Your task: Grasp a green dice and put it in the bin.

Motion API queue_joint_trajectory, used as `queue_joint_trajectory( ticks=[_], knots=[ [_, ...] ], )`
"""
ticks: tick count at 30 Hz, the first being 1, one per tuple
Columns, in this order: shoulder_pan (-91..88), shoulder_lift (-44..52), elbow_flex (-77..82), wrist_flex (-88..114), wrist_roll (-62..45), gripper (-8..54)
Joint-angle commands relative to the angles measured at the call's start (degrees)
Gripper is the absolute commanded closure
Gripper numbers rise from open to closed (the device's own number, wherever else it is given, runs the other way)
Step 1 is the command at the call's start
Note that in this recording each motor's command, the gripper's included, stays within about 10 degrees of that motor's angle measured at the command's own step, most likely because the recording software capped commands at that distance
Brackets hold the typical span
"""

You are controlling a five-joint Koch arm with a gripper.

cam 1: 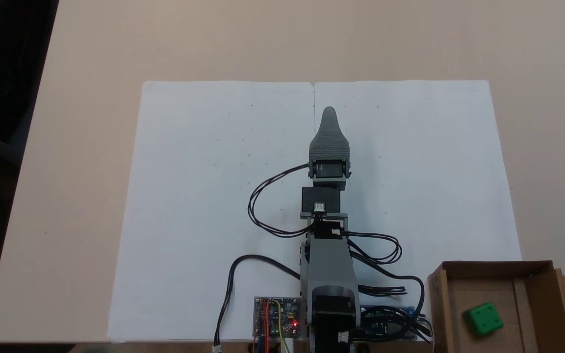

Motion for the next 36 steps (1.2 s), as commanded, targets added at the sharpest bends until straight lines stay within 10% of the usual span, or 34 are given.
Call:
queue_joint_trajectory(
  ticks=[1, 36],
  knots=[
    [1.05, 5.71, 3.78, -4.83, -2.64, 1.0],
    [0.62, 5.71, 3.78, -4.92, 5.10, 1.0]
  ],
)
